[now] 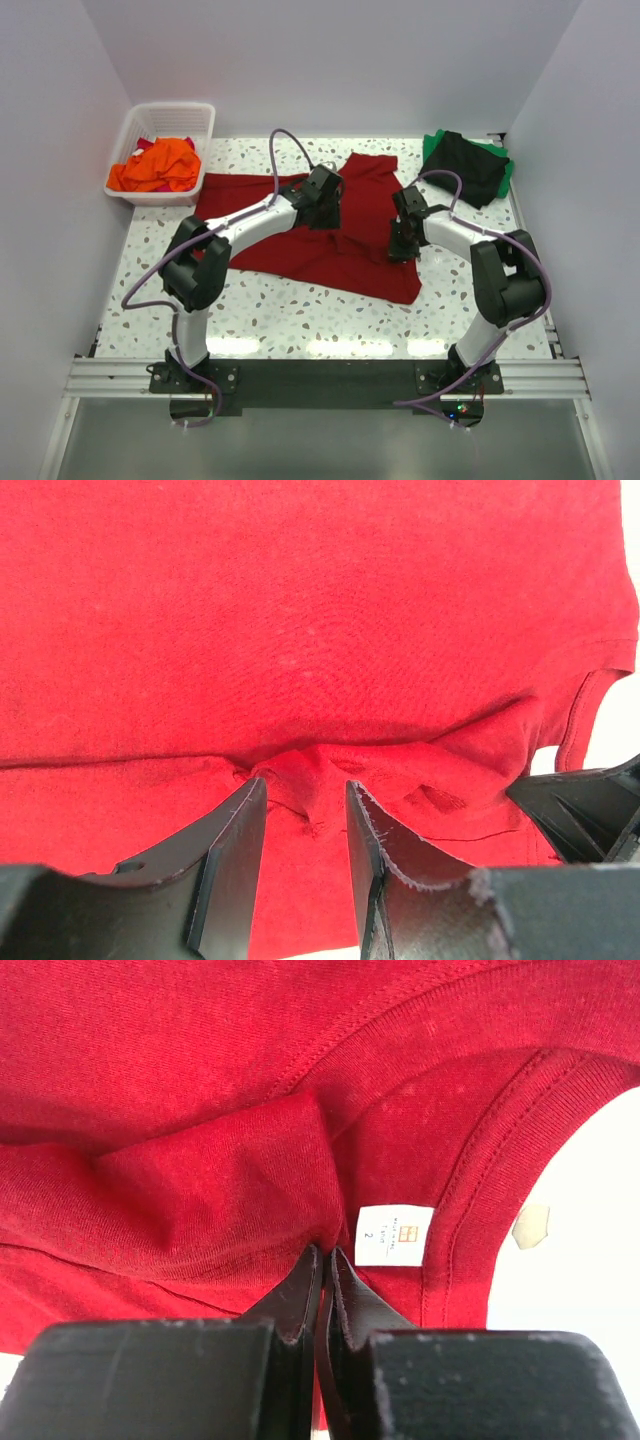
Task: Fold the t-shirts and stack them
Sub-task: Fold the tshirt
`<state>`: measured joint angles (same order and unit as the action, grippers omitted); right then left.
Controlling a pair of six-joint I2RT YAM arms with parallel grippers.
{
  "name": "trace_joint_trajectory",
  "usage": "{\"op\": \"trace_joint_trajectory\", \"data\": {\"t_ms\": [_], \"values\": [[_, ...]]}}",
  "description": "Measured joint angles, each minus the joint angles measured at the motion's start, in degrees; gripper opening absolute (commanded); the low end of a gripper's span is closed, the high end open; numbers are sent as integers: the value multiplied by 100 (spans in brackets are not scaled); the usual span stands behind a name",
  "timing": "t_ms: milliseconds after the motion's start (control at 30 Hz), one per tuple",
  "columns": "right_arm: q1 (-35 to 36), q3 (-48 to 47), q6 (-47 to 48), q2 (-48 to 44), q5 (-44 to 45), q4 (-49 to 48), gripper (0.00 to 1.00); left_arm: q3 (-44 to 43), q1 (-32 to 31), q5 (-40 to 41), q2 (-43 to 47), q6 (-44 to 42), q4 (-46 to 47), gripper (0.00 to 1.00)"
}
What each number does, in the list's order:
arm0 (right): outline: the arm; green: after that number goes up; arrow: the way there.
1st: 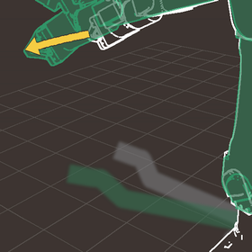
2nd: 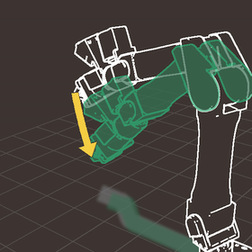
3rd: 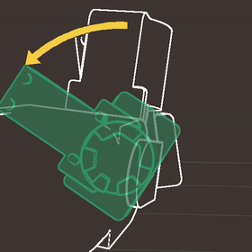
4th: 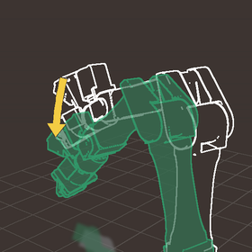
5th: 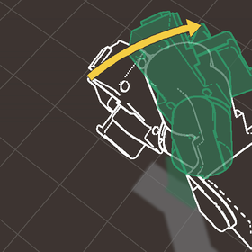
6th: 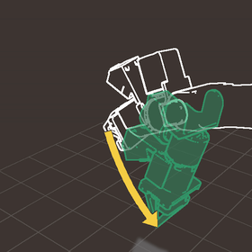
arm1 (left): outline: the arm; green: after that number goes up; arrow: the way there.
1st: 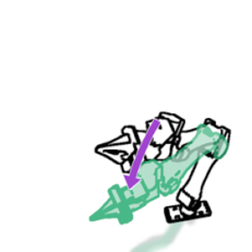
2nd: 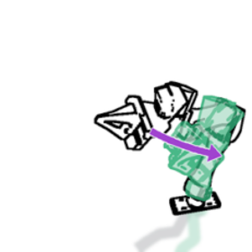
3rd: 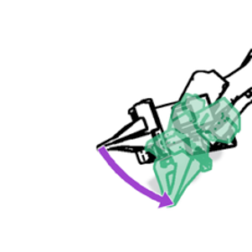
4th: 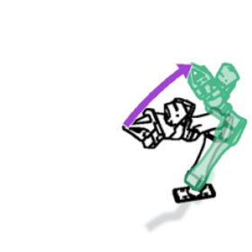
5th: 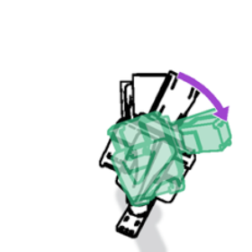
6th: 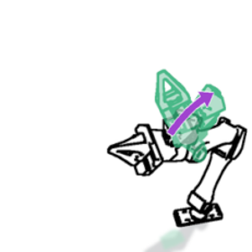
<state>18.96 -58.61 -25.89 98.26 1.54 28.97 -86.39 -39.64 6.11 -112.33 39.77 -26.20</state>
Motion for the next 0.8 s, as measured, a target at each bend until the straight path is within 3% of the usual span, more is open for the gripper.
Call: {"op": "trace_joint_trajectory", "data": {"t_ms": [700,800], "values": [[17,-704,-17,-348,197,444,0,4,42,0,216,-48,2,41],[17,-719,-15,-348,195,457,9,4,48,2,240,-61,2,41]]}}
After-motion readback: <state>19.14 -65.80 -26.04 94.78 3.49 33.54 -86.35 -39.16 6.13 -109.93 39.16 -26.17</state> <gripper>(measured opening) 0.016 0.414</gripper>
